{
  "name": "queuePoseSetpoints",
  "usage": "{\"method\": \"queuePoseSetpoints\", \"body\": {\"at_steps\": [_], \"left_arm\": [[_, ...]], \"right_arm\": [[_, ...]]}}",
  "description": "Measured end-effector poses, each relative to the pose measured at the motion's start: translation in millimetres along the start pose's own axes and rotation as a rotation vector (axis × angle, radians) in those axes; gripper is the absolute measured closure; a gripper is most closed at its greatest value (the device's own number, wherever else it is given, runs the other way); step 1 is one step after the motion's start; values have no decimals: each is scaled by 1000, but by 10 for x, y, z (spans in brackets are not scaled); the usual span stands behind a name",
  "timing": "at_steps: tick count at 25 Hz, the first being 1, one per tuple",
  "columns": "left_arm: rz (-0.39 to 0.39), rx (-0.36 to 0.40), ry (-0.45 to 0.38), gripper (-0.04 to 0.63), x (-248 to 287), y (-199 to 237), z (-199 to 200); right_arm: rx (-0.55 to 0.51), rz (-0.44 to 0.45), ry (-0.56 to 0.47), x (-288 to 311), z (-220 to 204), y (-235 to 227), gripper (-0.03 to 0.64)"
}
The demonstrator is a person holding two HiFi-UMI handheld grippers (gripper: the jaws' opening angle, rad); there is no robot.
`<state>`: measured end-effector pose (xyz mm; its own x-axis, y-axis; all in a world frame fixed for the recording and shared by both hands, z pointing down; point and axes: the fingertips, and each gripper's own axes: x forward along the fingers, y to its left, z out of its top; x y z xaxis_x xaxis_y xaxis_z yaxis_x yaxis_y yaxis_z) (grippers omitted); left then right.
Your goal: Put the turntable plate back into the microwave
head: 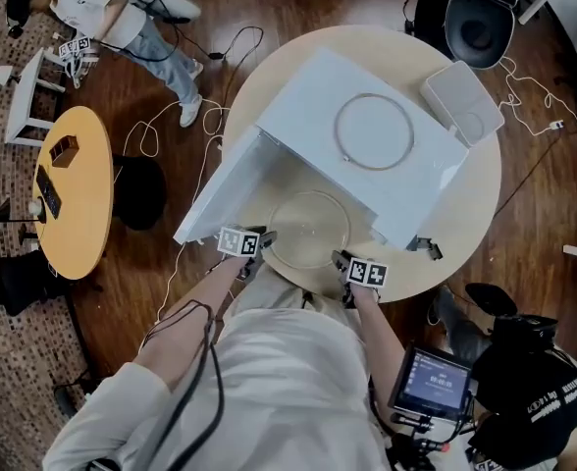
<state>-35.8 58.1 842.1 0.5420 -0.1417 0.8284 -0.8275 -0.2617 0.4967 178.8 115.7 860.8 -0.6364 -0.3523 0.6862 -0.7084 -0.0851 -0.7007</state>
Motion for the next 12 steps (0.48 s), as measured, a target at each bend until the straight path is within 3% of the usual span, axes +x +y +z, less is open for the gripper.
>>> {"method": "queuePoseSetpoints", "body": {"at_steps": [6,12], "left_arm": [[-22,14,50,428,102,91,-58],[-58,-43,61,428,168,141,-106]], "right_arm": [[105,-10,-31,54,24,-35,505],[273,0,-104,57,48,-54,505]]}}
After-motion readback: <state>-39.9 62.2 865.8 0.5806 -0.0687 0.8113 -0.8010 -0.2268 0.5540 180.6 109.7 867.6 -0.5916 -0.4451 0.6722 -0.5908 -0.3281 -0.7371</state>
